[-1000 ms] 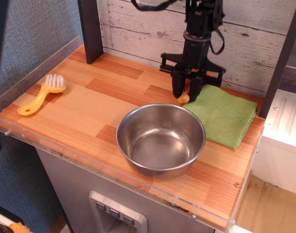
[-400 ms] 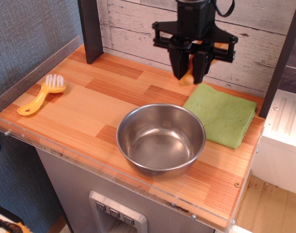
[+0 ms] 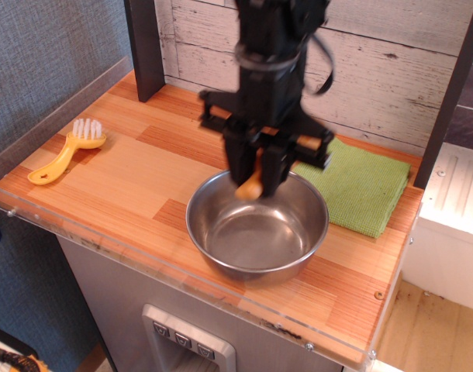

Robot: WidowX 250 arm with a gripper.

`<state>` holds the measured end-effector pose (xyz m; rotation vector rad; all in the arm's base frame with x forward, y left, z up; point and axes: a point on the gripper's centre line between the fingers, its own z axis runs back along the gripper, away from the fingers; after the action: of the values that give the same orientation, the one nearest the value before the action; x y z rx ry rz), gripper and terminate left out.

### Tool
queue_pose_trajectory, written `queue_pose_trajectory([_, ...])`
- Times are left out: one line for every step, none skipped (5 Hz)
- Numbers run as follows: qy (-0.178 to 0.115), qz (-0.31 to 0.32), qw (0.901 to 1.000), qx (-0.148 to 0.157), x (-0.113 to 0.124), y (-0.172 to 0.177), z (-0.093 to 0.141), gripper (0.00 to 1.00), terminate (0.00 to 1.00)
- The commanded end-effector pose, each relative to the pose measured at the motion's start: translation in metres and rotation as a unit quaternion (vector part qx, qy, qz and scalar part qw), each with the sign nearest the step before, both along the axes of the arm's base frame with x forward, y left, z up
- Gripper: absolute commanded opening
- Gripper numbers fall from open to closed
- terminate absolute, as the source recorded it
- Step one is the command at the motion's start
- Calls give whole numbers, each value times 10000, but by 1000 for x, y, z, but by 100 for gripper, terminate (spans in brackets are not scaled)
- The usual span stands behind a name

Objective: Place the chicken in the metal bowl.

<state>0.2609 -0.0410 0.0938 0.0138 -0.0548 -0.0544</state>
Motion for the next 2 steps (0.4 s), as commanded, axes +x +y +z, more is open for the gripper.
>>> queue_pose_trajectory([-70, -195, 9998, 22, 15, 12, 14, 100, 0])
queue_pose_trajectory([-265, -117, 9995, -153, 24, 27, 33, 100, 0])
